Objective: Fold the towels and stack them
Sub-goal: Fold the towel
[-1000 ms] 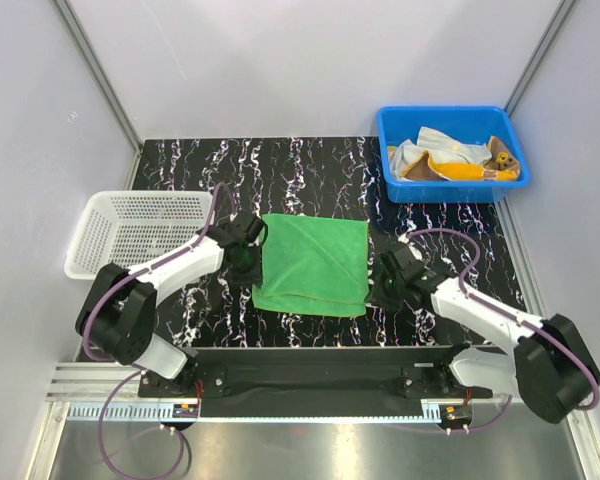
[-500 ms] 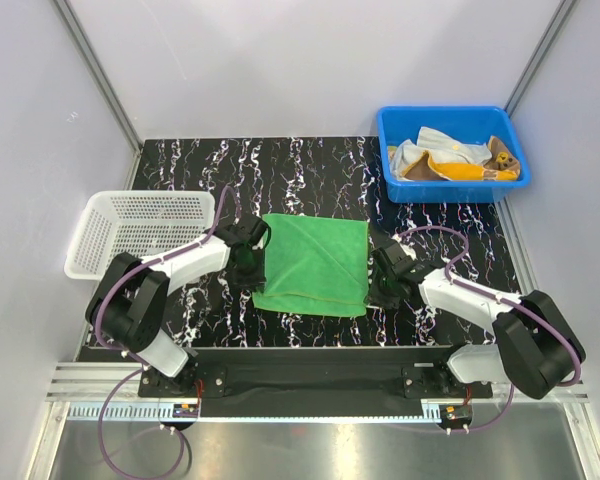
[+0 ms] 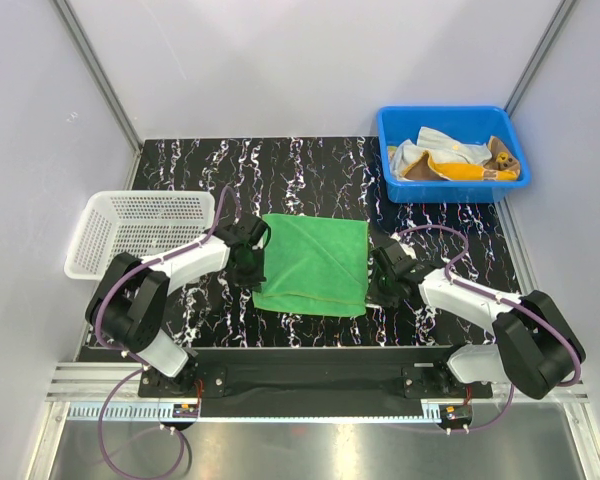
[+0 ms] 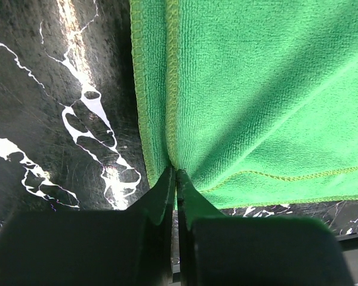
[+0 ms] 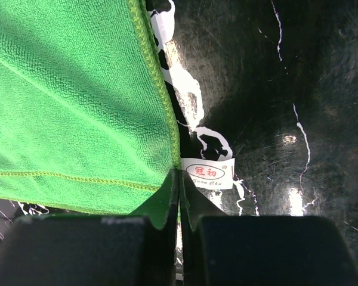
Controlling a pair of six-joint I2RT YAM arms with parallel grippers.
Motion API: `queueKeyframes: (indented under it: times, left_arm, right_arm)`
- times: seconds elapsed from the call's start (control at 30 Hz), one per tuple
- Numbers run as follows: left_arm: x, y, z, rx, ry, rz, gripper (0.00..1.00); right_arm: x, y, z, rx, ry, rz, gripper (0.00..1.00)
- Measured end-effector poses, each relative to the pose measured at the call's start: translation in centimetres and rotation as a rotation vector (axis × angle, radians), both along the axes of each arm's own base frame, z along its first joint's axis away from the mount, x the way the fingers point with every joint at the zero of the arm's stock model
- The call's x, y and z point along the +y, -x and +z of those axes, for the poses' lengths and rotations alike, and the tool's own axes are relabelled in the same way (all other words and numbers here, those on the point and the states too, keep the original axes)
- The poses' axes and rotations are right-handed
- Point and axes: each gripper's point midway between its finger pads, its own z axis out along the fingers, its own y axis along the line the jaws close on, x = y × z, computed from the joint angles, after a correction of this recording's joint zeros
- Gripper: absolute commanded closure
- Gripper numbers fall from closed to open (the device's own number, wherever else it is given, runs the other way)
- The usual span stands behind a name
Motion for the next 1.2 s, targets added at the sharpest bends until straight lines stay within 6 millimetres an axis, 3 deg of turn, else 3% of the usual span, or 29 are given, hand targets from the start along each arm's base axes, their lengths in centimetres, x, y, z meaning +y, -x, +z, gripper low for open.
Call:
queueKeyframes:
  times: [0.33, 0.77, 1.07, 1.2]
  left_arm:
    - [0.2, 0.3, 0.4, 0.02, -0.013, 0.001, 1.0]
    - [0.2, -0.2, 2.4, 0.007, -0.022, 0.005, 1.0]
    - [0.4, -1.2, 7.4, -0.075, -0.014, 0.016, 1.0]
    - [1.5, 0.5, 7.1, -0.081, -0.017, 0.023, 1.0]
  right_arm:
    - [-0.2, 0.0, 0.1, -0.007, 0.018, 0.019, 1.0]
    - [0.5, -1.3, 2.2, -0.038, 0.011, 0.038, 1.0]
    - [1.7, -2.3, 8.0, -0.124, -0.056, 0.073, 1.0]
    - [0.8, -0.4, 7.0, -0.111, -0.069, 0.076, 1.0]
